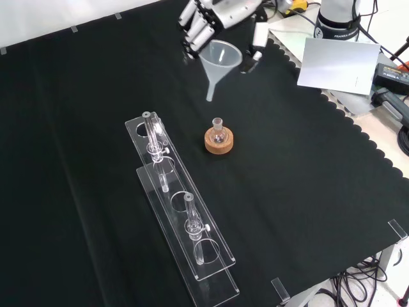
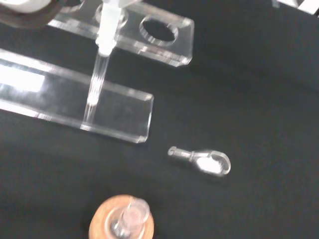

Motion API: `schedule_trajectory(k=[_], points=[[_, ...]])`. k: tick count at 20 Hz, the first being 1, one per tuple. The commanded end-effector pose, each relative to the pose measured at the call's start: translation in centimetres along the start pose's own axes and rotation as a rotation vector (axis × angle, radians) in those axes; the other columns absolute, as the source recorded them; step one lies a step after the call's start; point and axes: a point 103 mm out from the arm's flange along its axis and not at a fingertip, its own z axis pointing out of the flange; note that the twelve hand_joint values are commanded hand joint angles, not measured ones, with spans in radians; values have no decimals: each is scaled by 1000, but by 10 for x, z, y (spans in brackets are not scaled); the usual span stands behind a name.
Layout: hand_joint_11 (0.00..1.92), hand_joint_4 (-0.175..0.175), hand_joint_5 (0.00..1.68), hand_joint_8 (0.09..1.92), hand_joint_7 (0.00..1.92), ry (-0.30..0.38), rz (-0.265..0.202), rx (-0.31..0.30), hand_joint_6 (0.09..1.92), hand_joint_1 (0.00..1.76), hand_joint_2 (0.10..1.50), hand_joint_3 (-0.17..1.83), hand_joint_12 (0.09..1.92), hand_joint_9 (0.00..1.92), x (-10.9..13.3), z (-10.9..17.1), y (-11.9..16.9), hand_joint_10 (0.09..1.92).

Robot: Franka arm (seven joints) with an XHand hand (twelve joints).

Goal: Place the funnel on the round-bottom flask.

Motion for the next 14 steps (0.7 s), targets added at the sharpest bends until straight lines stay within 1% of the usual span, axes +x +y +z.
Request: schedule_trajectory(k=[1, 3, 4, 6, 10, 14], points=[[619, -24, 553, 744, 704, 18, 89, 126, 683, 784, 689, 586, 1266, 1017, -35, 68, -12, 516], [618, -24, 553, 745, 703, 17, 89, 129, 684, 784, 688, 587, 1266, 1017, -34, 71, -11, 517], [618, -23, 553, 746, 703, 34, 88, 130, 685, 783, 688, 587, 1267, 1017, -43, 73, -12, 517], [616, -23, 552, 746, 701, 28, 87, 134, 686, 783, 688, 588, 1267, 1016, -45, 75, -11, 517], [615, -23, 551, 748, 700, 20, 85, 144, 687, 780, 687, 589, 1270, 1015, -32, 79, -8, 518], [614, -22, 551, 749, 698, 13, 84, 159, 689, 779, 687, 591, 1272, 1014, -25, 91, -1, 519]])
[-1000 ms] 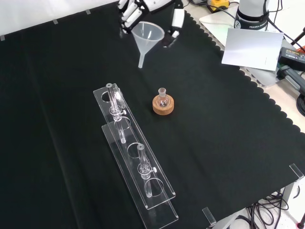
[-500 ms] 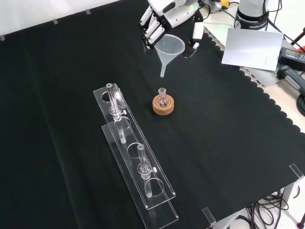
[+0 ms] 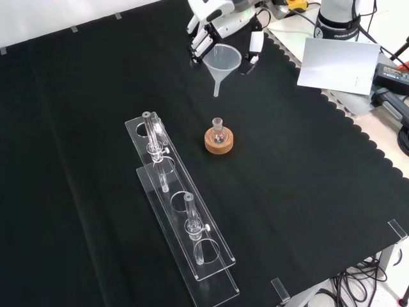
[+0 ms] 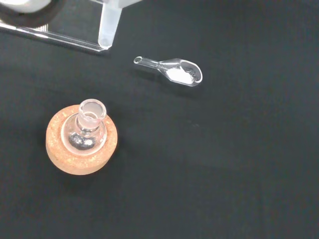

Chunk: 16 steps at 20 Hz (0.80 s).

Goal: Place the funnel on the round-bottom flask.

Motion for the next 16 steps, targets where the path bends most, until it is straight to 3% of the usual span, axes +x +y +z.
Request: schedule_trajectory(k=[1, 9, 16], points=[[613, -22, 551, 750, 698, 9, 3, 16, 689, 779, 687, 591, 1272, 1014, 11, 13, 13, 520], [610, -21, 554, 752, 697, 24, 5, 55, 693, 779, 686, 592, 1278, 1014, 17, 35, 24, 522], [610, -20, 563, 753, 697, -3, 8, 70, 698, 779, 685, 593, 1281, 1016, 19, 45, 30, 525]])
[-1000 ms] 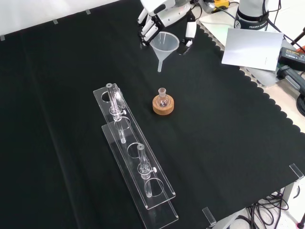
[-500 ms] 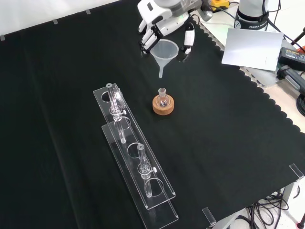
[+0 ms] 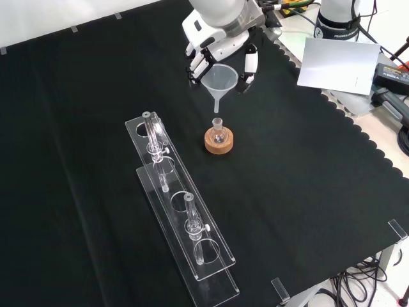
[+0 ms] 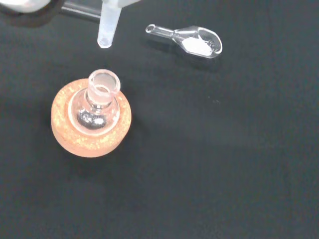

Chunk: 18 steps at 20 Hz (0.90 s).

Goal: Place the funnel on the round-bottom flask.

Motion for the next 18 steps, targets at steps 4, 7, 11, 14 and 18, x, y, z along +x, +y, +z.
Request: schedule_trajectory(k=[4, 7, 11, 14, 18], points=[[610, -19, 567, 754, 696, 6, -9, 19, 700, 779, 685, 594, 1282, 1016, -9, 14, 7, 525], [610, -18, 569, 754, 696, 1, -19, 15, 701, 779, 685, 594, 1283, 1017, 1, 15, 7, 526], [613, -18, 573, 754, 696, 10, -4, 32, 703, 778, 685, 595, 1284, 1019, 14, 21, 9, 527], [617, -18, 574, 755, 696, 32, -15, 39, 704, 777, 685, 595, 1285, 1020, -12, 30, 12, 527], [618, -18, 575, 755, 696, 18, -11, 40, 706, 776, 686, 596, 1284, 1021, -12, 32, 13, 527]])
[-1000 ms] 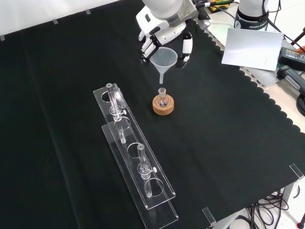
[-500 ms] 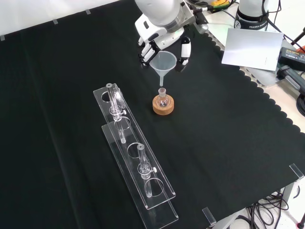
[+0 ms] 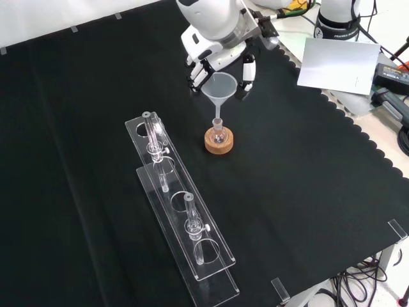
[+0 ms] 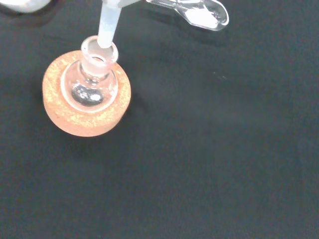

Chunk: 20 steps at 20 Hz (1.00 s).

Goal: Place the funnel on the round-bottom flask.

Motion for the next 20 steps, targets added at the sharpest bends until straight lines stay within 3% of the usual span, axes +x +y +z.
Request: schedule_trajectory(k=[1, 11, 17, 20], points=[[619, -18, 575, 755, 696, 9, -18, -1, 706, 776, 686, 596, 1284, 1021, -12, 6, 3, 528], [623, -19, 578, 756, 697, 29, -17, 7, 710, 776, 686, 597, 1283, 1023, -14, 11, 6, 528], [624, -18, 581, 757, 697, 32, -40, 10, 713, 775, 686, 597, 1282, 1022, -13, 12, 8, 528], [625, -19, 582, 758, 697, 11, -31, 25, 715, 775, 686, 597, 1282, 1022, -5, 8, 11, 528]])
